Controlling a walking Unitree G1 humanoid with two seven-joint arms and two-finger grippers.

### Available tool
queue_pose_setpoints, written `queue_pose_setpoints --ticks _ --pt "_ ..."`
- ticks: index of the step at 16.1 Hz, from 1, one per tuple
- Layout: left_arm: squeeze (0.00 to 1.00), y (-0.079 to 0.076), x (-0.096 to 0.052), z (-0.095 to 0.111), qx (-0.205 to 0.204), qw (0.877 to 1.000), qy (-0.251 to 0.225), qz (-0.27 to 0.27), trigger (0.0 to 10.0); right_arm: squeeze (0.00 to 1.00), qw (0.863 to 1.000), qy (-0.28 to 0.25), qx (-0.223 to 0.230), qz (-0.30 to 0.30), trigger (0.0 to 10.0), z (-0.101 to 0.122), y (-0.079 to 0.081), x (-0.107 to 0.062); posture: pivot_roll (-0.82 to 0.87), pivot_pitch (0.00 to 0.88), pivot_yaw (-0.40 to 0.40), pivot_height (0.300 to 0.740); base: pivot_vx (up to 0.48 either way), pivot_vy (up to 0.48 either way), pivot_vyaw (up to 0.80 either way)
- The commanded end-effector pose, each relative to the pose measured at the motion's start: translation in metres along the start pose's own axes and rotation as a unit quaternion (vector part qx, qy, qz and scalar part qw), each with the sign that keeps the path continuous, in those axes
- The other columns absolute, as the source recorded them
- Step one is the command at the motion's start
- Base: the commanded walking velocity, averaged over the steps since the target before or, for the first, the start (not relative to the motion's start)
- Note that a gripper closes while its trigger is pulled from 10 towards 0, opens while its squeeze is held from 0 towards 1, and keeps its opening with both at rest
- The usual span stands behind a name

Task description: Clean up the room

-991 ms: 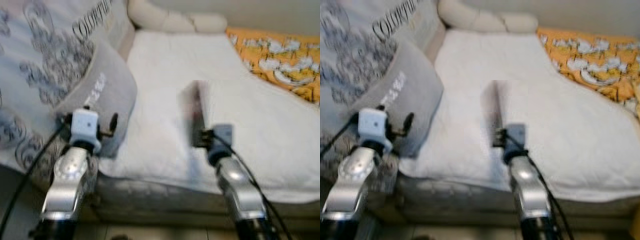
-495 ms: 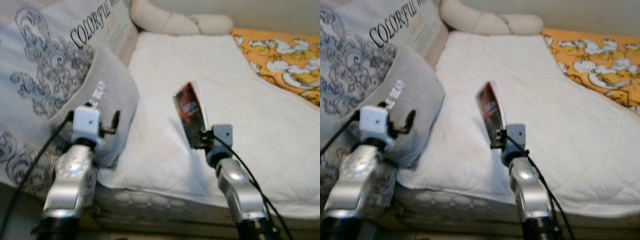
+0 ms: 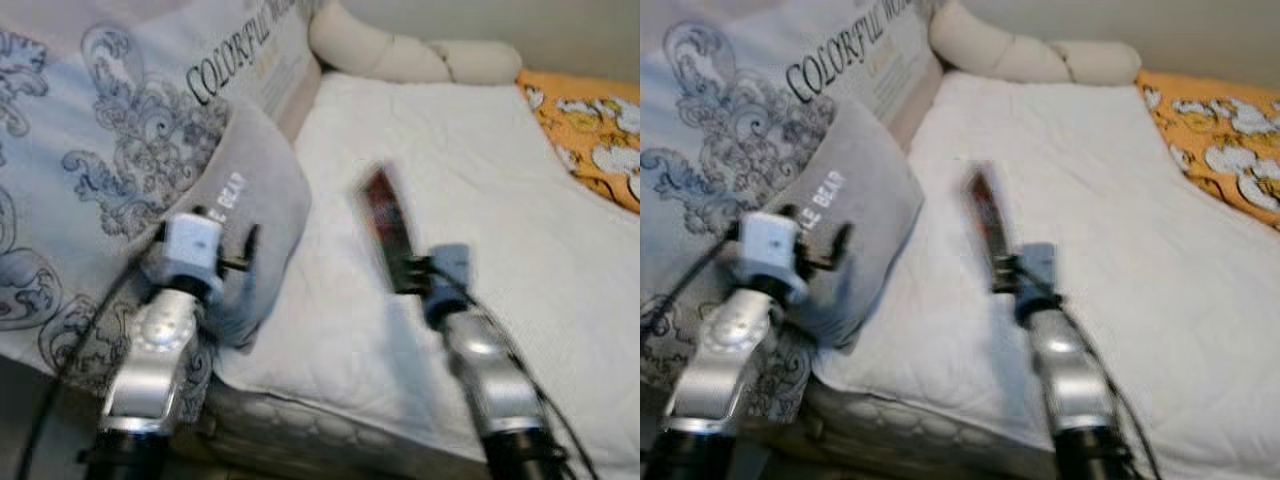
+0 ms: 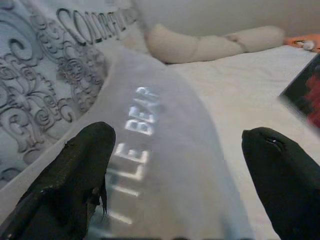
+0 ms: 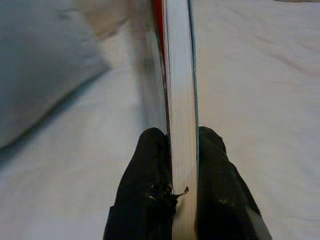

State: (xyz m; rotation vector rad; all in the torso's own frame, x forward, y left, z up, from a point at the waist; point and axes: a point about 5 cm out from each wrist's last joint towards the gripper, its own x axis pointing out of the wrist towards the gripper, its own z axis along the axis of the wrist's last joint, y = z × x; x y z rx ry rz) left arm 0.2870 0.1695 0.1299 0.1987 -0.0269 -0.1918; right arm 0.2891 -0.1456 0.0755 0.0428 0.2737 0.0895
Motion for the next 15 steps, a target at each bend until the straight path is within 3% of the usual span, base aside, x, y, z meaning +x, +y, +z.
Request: queue_pose_setpoints --ticks 1,6,9,11,14,15 --pt "0.34 0.006 0.000 0.003 0.020 1.000 -0.002 -0.016 10.0 0.00 0.998 -0.033 0.037 0.028 10.0 0.019 0.010 0.005 -0.04 0.000 -0.024 0.740 0.000 0.000 0.00" --pt "0.34 0.003 -0.001 -0.001 0.061 0.988 0.023 -0.139 10.0 0.00 0.994 0.011 0.096 0.044 10.0 0.027 0.012 0.029 -0.06 0.000 -0.006 0.740 0.000 0.000 0.00" --pt "0.34 -0.007 -0.004 -0.001 0.073 0.957 0.057 -0.274 10.0 0.00 0.967 0.087 0.232 0.058 10.0 0.016 0.015 0.050 -0.04 0.000 -0.015 0.740 0.000 0.000 0.00" --pt "0.34 -0.009 -0.007 -0.003 0.078 0.938 0.083 -0.326 10.0 0.00 0.953 0.133 0.264 0.067 10.0 0.006 0.017 0.056 -0.03 0.000 -0.007 0.740 0.000 0.000 0.00" --pt "0.34 -0.002 -0.008 -0.009 0.084 0.934 0.106 -0.331 10.0 0.00 0.937 0.179 0.289 0.084 10.0 -0.011 0.028 0.059 -0.04 0.000 0.018 0.740 0.000 0.000 0.00" --pt "0.34 -0.001 -0.010 -0.011 0.087 0.927 0.119 -0.344 10.0 0.00 0.931 0.196 0.298 0.074 10.0 -0.017 0.030 0.059 -0.03 0.000 0.019 0.740 0.000 0.000 0.00"
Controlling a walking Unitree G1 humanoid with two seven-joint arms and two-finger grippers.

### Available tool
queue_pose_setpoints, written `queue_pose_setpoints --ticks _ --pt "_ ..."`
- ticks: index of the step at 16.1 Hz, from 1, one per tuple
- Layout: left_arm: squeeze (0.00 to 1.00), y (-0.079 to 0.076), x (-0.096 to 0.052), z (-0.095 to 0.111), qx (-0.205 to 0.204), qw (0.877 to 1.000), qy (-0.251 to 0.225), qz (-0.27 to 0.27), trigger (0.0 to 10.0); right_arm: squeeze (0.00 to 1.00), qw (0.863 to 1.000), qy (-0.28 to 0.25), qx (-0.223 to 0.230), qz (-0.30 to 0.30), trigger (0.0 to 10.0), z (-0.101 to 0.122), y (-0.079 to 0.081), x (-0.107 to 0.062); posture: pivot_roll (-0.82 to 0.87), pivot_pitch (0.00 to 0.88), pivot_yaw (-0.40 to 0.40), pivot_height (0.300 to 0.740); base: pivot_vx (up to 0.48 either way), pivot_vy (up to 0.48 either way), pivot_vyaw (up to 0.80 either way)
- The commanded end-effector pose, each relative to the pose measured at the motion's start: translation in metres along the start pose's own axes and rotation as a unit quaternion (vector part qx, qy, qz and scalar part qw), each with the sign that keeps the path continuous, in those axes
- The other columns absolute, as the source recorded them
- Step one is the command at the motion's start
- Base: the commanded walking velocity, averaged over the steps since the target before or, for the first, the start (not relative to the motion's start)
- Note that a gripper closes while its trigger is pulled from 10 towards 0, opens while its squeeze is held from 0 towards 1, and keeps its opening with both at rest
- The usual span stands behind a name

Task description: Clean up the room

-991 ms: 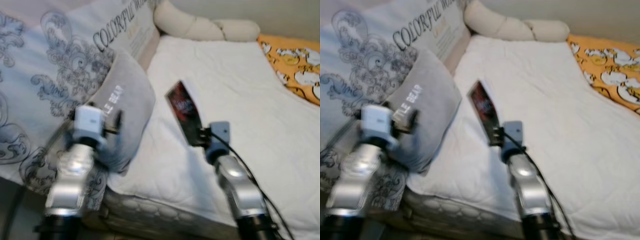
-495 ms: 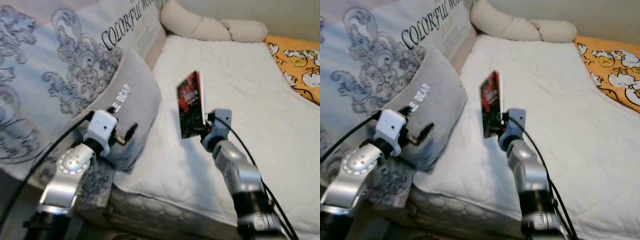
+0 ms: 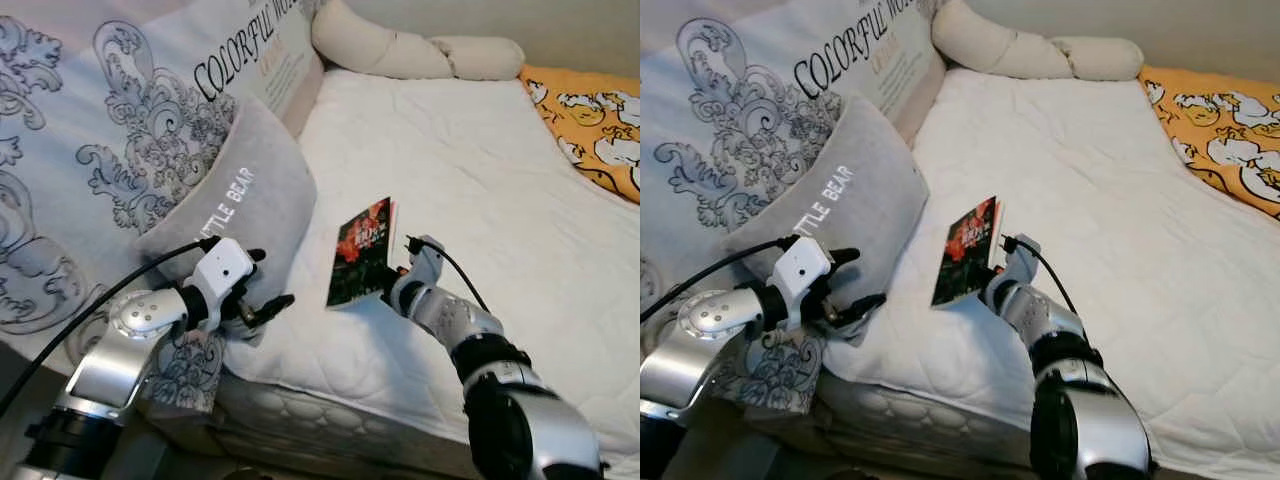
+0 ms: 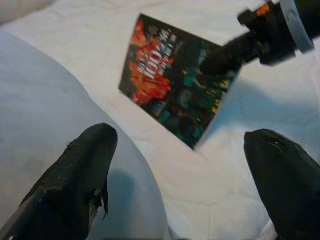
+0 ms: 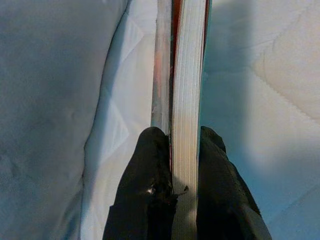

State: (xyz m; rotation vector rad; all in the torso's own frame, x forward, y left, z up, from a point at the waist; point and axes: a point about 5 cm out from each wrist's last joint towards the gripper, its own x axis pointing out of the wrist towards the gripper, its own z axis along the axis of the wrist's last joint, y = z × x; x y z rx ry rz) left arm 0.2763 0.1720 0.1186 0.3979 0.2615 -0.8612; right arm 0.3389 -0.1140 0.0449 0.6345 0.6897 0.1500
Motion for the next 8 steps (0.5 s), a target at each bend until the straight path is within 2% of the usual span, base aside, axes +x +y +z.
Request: queue_pose_setpoints --ticks 1,4,5,6,8 --pt "0.34 0.000 0.000 -0.001 0.003 1.000 0.013 -0.016 10.0 0.00 1.000 0.004 0.000 -0.006 10.0 -0.003 0.001 0.002 -0.03 0.000 0.018 0.740 0.000 0.000 0.00" --pt "0.33 -0.008 -0.004 -0.010 0.003 0.998 0.045 -0.043 10.0 0.00 0.999 -0.009 -0.005 -0.034 10.0 0.002 -0.006 0.001 0.00 0.000 -0.008 0.740 0.000 0.000 0.00" --pt "0.33 -0.009 -0.006 -0.011 0.000 0.998 0.049 -0.039 10.0 0.35 0.999 -0.015 -0.001 -0.037 10.0 0.005 -0.009 0.001 0.00 0.000 -0.014 0.740 0.000 0.000 0.00" --pt "0.33 -0.009 -0.006 -0.012 0.000 0.998 0.050 -0.037 10.0 0.87 0.999 -0.014 -0.006 -0.040 10.0 0.005 -0.010 0.001 0.01 0.000 -0.017 0.740 0.000 0.000 0.00" --pt "0.33 -0.010 -0.006 -0.013 -0.001 0.998 0.051 -0.036 10.0 1.00 0.998 -0.019 -0.009 -0.058 10.0 0.005 -0.018 -0.001 0.01 0.000 -0.021 0.740 0.000 0.000 0.00"
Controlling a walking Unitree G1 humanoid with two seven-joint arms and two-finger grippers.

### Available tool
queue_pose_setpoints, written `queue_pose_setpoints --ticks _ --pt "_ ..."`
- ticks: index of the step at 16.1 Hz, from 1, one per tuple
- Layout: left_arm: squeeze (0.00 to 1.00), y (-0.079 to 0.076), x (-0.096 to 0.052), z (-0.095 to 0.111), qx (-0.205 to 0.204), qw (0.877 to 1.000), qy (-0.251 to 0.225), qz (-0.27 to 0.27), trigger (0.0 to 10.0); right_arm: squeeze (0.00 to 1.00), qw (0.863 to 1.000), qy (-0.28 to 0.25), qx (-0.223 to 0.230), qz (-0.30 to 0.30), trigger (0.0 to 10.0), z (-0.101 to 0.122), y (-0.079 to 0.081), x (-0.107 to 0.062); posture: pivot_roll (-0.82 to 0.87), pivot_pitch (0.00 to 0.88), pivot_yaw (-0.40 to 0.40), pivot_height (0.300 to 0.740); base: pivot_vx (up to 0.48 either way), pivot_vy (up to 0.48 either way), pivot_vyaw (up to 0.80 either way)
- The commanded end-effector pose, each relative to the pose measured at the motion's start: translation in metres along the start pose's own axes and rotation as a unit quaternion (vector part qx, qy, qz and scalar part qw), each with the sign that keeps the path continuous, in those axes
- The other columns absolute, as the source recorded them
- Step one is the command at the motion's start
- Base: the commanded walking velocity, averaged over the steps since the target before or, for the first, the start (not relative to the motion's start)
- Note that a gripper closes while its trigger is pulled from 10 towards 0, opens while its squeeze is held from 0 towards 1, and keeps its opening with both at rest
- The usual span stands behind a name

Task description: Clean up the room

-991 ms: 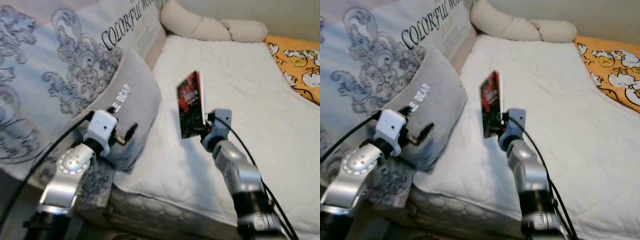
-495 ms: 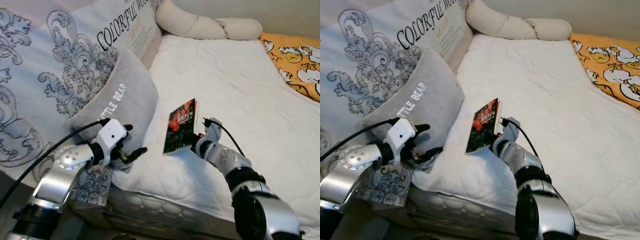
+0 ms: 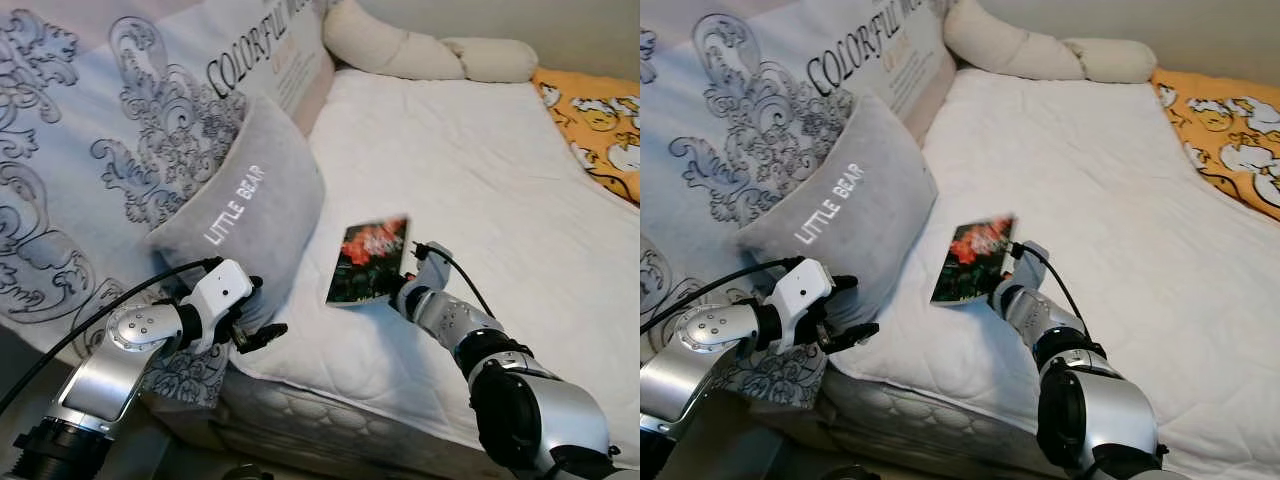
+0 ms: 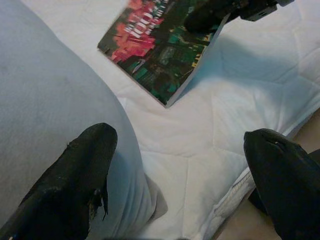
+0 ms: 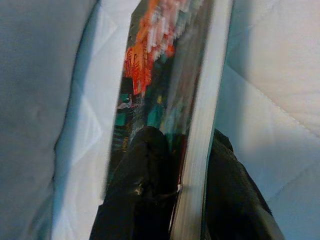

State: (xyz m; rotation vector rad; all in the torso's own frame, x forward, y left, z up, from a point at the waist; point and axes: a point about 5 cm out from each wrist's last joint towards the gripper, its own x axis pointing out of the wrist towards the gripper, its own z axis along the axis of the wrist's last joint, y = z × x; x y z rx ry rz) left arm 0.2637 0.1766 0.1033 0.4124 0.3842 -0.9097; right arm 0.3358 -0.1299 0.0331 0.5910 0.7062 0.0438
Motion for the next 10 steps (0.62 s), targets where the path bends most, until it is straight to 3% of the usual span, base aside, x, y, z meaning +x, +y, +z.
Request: queue_pose_setpoints --ticks 1,4,7,10 --pt "0.33 -0.001 -0.001 0.004 0.011 1.000 -0.001 0.001 10.0 1.00 1.000 -0.012 -0.005 -0.008 10.0 0.007 -0.001 -0.001 0.00 0.000 -0.021 0.740 0.000 0.000 0.00" --pt "0.33 -0.005 0.004 0.006 0.006 1.000 -0.007 -0.002 10.0 1.00 1.000 -0.012 0.000 -0.026 10.0 0.003 -0.025 -0.006 -0.01 0.000 -0.019 0.740 0.000 0.000 0.00" --pt "0.33 -0.011 0.007 0.004 -0.007 1.000 -0.016 -0.018 10.0 1.00 0.999 -0.007 0.009 -0.052 10.0 -0.007 -0.060 -0.016 -0.03 0.000 -0.023 0.740 0.000 0.000 0.00" --pt "0.33 -0.017 0.008 0.005 -0.024 0.999 -0.037 -0.018 10.0 1.00 0.999 -0.026 -0.009 -0.020 10.0 -0.010 -0.079 -0.025 -0.04 0.000 -0.027 0.740 0.000 0.000 0.00"
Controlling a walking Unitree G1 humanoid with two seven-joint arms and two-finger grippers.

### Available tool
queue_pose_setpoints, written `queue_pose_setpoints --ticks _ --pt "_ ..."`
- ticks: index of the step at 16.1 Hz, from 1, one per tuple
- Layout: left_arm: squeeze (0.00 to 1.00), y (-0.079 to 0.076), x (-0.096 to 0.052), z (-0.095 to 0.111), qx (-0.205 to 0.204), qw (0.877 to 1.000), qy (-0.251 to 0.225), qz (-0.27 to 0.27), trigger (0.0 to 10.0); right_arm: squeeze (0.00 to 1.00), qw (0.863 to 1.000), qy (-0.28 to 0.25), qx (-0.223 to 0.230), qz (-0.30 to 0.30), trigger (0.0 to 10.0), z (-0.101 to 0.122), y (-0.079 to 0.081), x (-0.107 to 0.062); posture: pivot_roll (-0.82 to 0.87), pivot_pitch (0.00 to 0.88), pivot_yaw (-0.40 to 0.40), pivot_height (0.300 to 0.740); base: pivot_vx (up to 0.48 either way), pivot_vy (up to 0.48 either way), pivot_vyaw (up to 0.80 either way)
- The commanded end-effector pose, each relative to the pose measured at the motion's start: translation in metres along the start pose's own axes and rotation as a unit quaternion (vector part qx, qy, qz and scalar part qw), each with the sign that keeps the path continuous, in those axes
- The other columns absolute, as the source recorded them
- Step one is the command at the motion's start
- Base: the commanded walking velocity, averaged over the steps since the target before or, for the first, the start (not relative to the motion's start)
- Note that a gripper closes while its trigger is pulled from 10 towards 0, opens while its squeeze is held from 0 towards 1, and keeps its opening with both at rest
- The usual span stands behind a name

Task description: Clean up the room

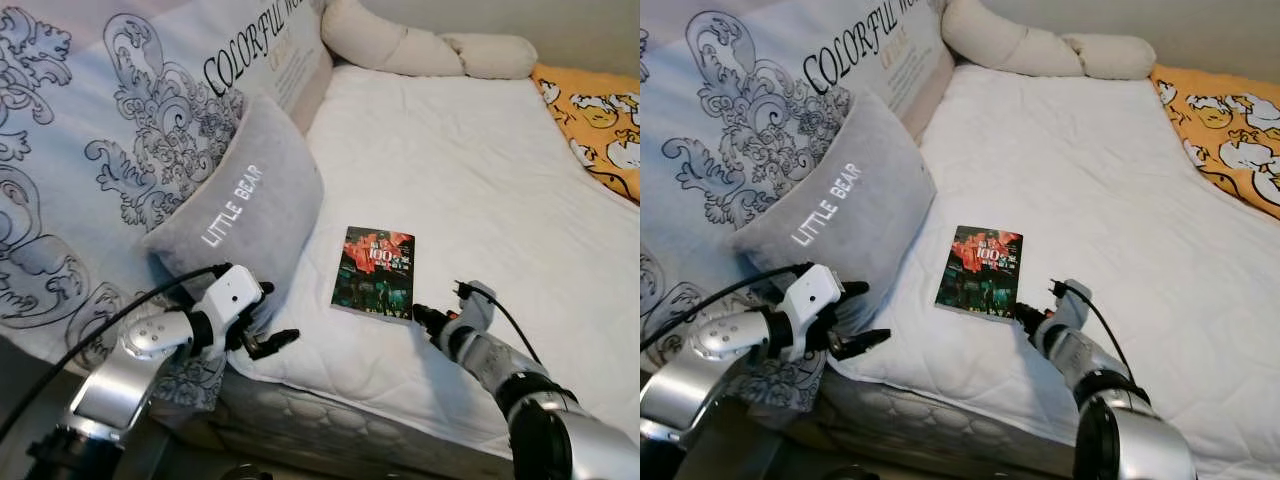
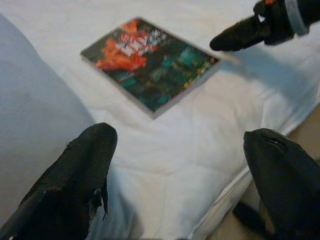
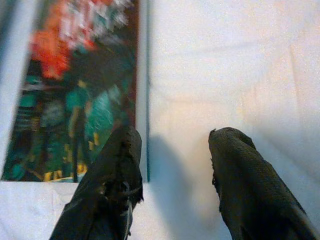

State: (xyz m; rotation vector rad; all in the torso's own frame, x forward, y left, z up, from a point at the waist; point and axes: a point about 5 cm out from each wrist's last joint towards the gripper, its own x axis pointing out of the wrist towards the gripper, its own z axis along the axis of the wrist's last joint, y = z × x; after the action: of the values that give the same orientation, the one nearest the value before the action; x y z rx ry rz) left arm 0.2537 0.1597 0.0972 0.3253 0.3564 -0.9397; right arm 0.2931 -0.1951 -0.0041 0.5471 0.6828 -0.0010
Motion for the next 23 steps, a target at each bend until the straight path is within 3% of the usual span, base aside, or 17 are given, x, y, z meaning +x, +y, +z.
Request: queue_pose_setpoints --ticks 1,2,3,4,5,6,9,13,23 --pt "0.33 -0.001 -0.001 0.006 -0.004 1.000 -0.022 0.016 10.0 1.00 0.999 -0.021 -0.044 0.024 10.0 0.006 -0.002 -0.004 -0.05 0.000 -0.019 0.740 0.000 0.000 0.00" --pt "0.33 0.001 -0.002 0.010 -0.023 0.995 -0.058 0.072 10.0 1.00 0.992 -0.090 -0.064 0.054 10.0 0.014 -0.001 -0.016 -0.07 0.000 -0.005 0.740 0.000 0.000 0.00" --pt "0.33 0.002 -0.002 0.011 -0.028 0.994 -0.067 0.086 10.0 1.00 0.990 -0.111 -0.055 0.062 10.0 0.016 0.001 -0.021 -0.08 0.000 -0.004 0.740 0.000 0.000 0.00" --pt "0.34 0.006 -0.001 0.015 -0.046 0.983 -0.098 0.147 10.0 1.00 0.978 -0.178 -0.088 0.067 10.0 0.028 0.009 -0.038 -0.09 0.000 0.000 0.740 0.000 0.000 0.00" --pt "0.34 0.007 -0.001 0.016 -0.054 0.978 -0.107 0.168 10.0 1.00 0.972 -0.199 -0.108 0.061 10.0 0.031 0.013 -0.044 -0.09 0.000 0.001 0.740 0.000 0.000 0.00" --pt "0.35 0.006 -0.001 0.015 -0.074 0.971 -0.113 0.198 10.0 1.00 0.959 -0.239 -0.142 0.060 10.0 0.034 0.028 -0.057 -0.10 0.000 -0.001 0.740 0.000 -0.428 0.00" --pt "0.35 0.001 -0.001 0.014 -0.082 0.964 -0.113 0.227 10.0 1.00 0.929 -0.325 -0.171 0.046 10.0 0.029 0.056 -0.077 -0.07 0.000 -0.040 0.740 0.000 -0.480 0.00" --pt "0.35 0.004 -0.006 0.013 -0.086 0.954 -0.115 0.262 10.0 1.00 0.947 -0.293 -0.130 0.006 10.0 0.027 0.060 -0.078 -0.05 0.000 -0.051 0.740 0.000 -0.480 0.00" --pt "0.34 0.005 -0.009 0.009 -0.096 0.949 -0.110 0.279 10.0 1.00 0.954 -0.275 -0.118 0.001 10.0 0.026 0.066 -0.078 -0.06 0.000 -0.039 0.740 0.000 -0.480 0.00"
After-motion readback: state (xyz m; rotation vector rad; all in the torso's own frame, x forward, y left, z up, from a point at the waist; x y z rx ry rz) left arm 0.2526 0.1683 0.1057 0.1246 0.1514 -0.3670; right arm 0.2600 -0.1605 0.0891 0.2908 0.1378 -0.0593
